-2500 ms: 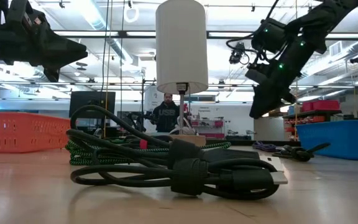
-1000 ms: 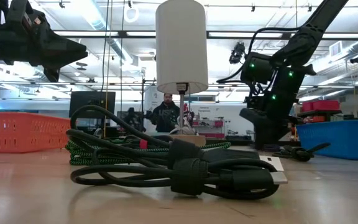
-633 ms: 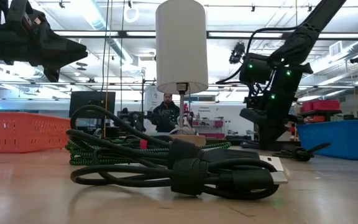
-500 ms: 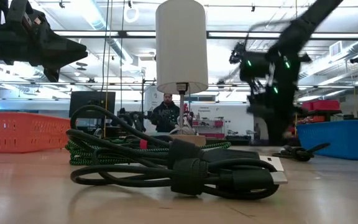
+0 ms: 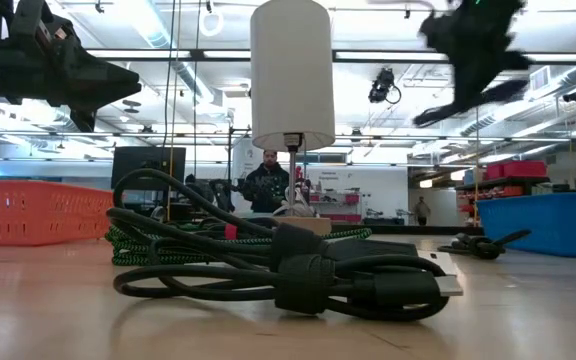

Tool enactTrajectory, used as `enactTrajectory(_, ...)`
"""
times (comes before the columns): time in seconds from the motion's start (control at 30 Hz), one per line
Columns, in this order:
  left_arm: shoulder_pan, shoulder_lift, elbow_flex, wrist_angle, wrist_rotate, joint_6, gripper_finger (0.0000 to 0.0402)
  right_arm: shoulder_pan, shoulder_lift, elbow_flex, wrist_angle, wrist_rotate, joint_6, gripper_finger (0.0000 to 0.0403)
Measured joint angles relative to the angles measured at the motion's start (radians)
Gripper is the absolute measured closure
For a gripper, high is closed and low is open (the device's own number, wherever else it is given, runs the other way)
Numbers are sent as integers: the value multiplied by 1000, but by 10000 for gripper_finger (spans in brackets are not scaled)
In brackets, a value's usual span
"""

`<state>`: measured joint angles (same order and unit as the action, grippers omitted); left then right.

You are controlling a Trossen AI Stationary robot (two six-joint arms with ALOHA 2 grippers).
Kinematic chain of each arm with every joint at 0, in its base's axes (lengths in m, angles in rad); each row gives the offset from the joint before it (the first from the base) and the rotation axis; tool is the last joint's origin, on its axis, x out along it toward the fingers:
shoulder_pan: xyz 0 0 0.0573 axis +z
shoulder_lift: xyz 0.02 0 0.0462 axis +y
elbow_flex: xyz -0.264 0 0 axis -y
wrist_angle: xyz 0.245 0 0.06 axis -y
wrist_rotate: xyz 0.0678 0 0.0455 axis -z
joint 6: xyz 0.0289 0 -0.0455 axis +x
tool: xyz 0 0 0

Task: Pick & Place USB Port
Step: Put the purple charger cable into the blue bin

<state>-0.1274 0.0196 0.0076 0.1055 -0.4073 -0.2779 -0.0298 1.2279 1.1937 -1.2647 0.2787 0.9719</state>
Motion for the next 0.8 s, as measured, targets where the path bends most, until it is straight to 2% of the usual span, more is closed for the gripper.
enactTrajectory(0.23, 0, 0, 0, 0, 0, 0, 317, 311, 12, -14, -136, 9, 425, 392)
enactTrajectory(0.37, 0, 0, 0, 0, 0, 0, 317, 433, 45, -47, -146, 59, 622, 392)
enactTrajectory(0.57, 0, 0, 0, -1, 0, 1, 317, 506, 110, -132, -164, 121, 860, 392)
enactTrajectory(0.8, 0, 0, 0, -1, 0, 2, 317, 508, 161, -209, -143, 118, 944, 392)
